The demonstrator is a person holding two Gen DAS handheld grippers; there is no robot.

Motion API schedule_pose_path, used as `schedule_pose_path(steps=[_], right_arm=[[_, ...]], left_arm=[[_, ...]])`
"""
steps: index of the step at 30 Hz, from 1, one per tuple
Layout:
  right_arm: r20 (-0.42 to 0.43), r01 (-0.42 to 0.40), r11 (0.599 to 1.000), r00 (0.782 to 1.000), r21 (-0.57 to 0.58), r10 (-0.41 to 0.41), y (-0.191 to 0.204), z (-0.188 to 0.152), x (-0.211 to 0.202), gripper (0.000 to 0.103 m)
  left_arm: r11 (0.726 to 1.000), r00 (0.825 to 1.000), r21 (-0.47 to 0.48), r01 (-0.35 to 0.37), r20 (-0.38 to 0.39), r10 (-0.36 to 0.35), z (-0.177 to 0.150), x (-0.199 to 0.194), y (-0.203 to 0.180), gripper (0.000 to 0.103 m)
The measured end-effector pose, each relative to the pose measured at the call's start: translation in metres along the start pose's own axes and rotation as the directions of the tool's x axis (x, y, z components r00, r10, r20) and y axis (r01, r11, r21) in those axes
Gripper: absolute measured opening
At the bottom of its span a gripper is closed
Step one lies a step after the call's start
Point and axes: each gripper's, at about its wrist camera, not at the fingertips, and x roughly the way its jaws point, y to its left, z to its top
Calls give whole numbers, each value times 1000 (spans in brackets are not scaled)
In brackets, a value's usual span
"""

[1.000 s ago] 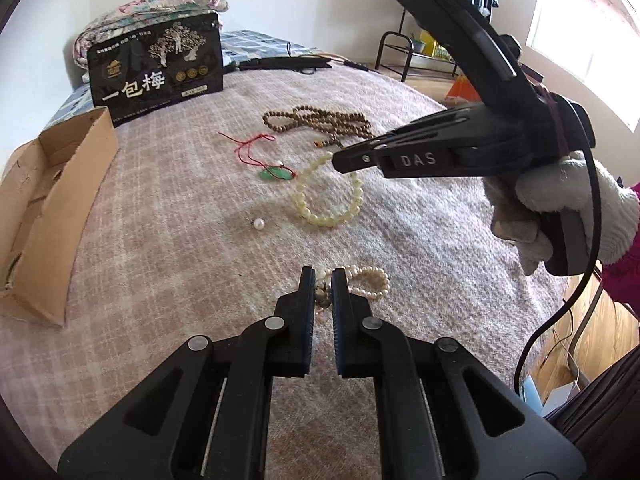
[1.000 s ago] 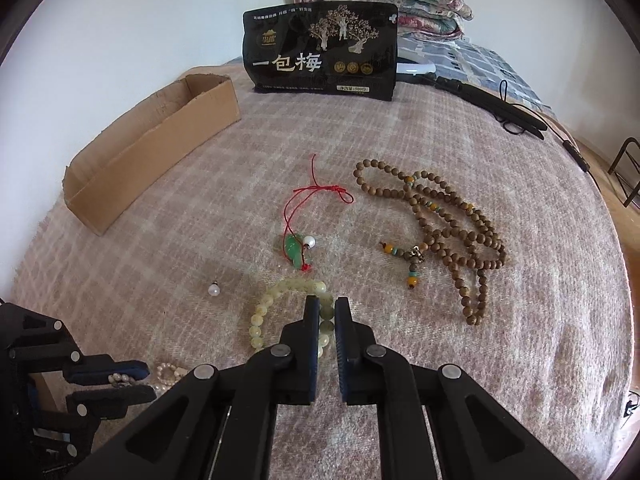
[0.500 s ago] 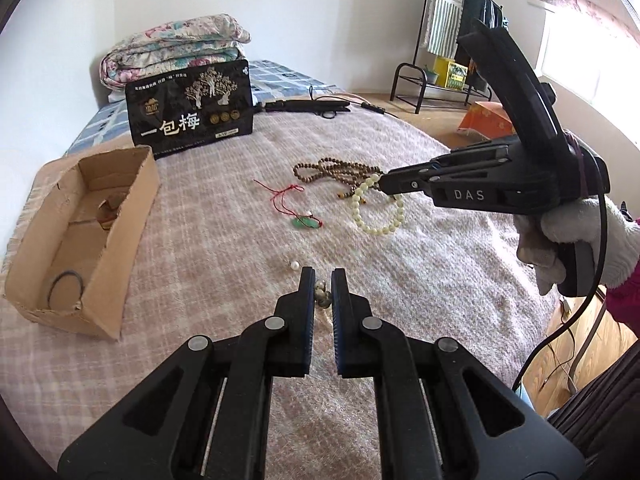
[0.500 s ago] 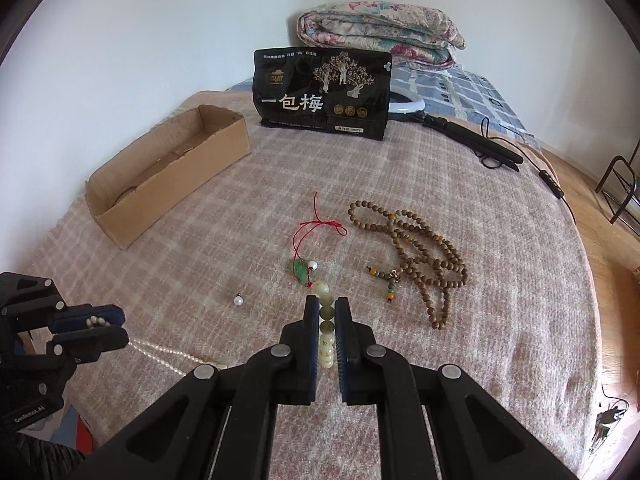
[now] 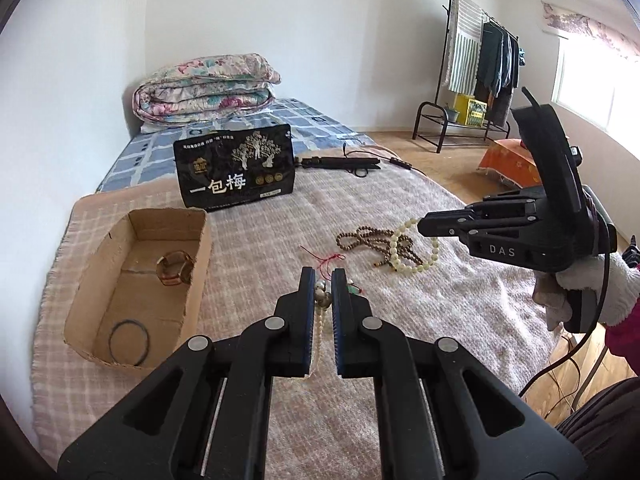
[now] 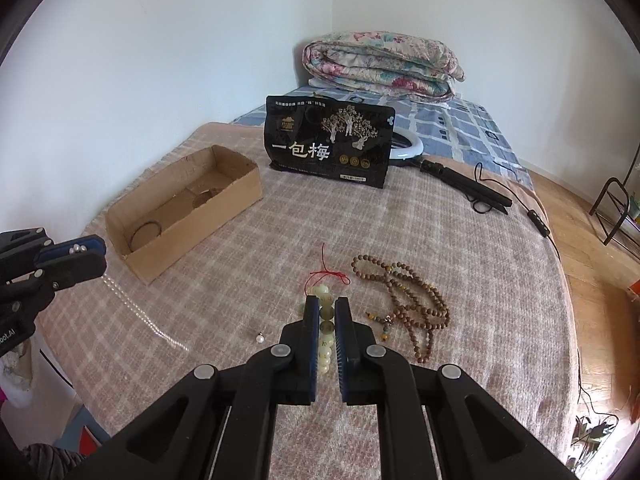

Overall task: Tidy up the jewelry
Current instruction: 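Lift the necklace in left tool while right tool carries the bracelet over the box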

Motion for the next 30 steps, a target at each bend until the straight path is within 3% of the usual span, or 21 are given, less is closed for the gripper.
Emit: schedule_pose_path(steps=[13,30], right_arm=[[27,-35,999,999,-39,36,30,33,3,5],[31,-131,985,990,-115,135,105,84,48,5]], left_arm=[[992,990,-69,-101,90,107,38,-25,71,6],[960,969,-177,-217,83,235,29,-26,177,6]])
